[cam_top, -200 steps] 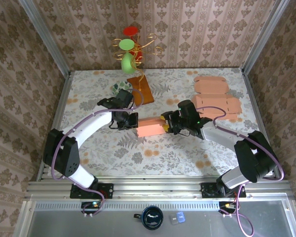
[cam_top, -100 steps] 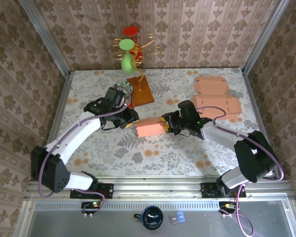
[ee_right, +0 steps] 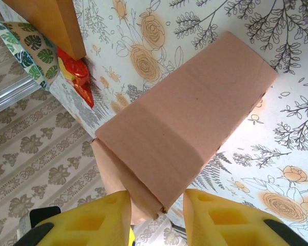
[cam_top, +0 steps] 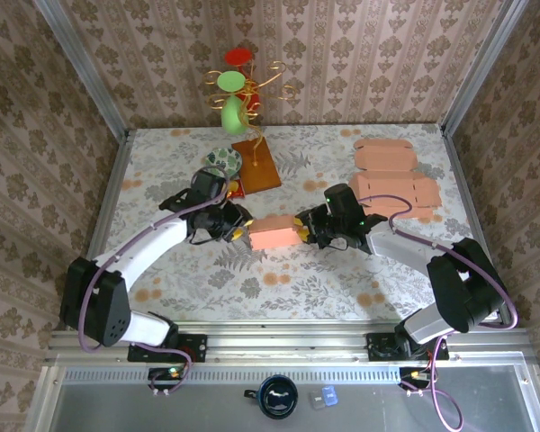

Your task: Fold the paper box

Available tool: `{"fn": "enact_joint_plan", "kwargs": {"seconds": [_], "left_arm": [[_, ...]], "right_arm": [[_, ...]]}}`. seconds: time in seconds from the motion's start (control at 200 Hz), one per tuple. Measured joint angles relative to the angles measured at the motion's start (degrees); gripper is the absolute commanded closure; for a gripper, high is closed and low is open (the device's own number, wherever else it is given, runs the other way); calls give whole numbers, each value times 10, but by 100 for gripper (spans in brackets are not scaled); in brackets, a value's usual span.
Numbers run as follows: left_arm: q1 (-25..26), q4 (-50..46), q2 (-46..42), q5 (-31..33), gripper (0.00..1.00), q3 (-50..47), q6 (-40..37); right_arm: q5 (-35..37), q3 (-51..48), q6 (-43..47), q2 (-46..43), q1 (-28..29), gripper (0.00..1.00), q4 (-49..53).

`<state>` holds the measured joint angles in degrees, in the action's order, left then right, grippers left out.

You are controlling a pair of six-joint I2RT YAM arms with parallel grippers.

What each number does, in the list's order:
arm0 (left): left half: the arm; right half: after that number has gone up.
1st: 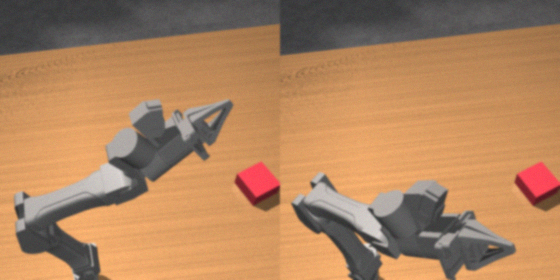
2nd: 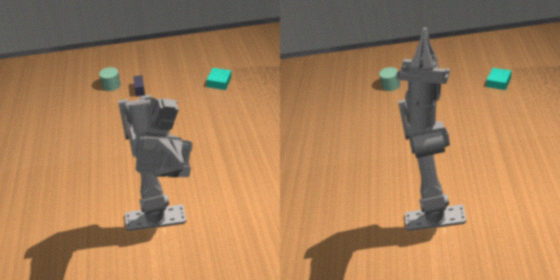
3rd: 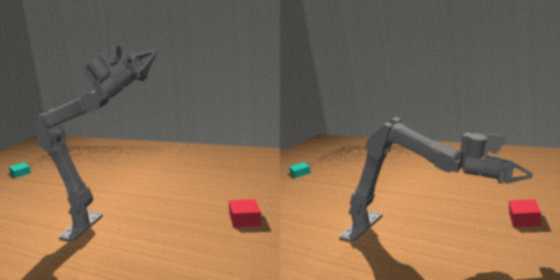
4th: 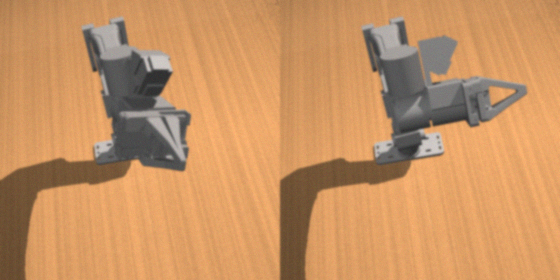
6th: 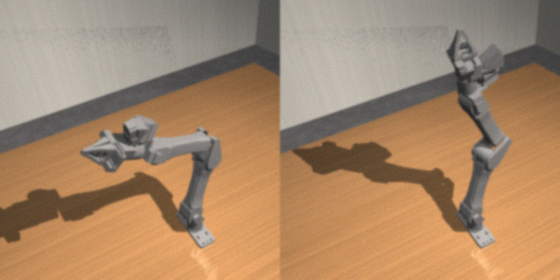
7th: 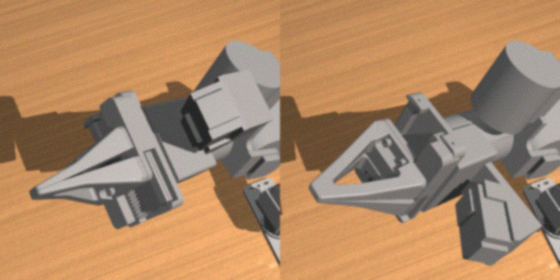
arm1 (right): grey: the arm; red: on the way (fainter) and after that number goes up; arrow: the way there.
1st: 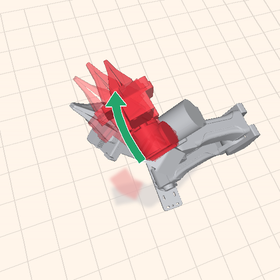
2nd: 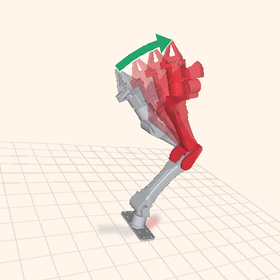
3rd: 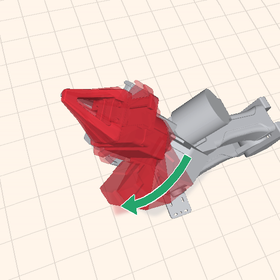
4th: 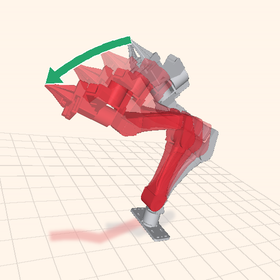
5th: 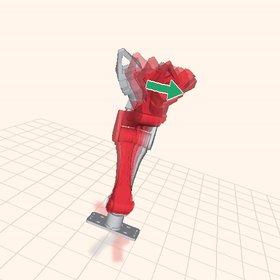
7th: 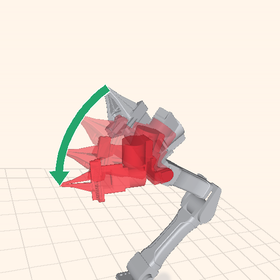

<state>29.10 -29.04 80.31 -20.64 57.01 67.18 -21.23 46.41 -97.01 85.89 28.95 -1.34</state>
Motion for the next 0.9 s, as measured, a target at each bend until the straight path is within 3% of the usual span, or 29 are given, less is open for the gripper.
{"fn": "enact_joint_plan", "kwargs": {"seconds": [0.645, 0.74, 0.895], "left_arm": [[-6, 75, 5, -30, 84, -54, 6], [-7, 87, 3, -35, 86, -61, 5], [-7, 99, 2, -36, 89, -64, -10]], "right_arm": [[-7, 11, 9, 4, -1, 71, 15], [-7, 16, 13, 5, -1, 63, 25], [-12, 36, 47, 5, -8, 33, 79]]}}
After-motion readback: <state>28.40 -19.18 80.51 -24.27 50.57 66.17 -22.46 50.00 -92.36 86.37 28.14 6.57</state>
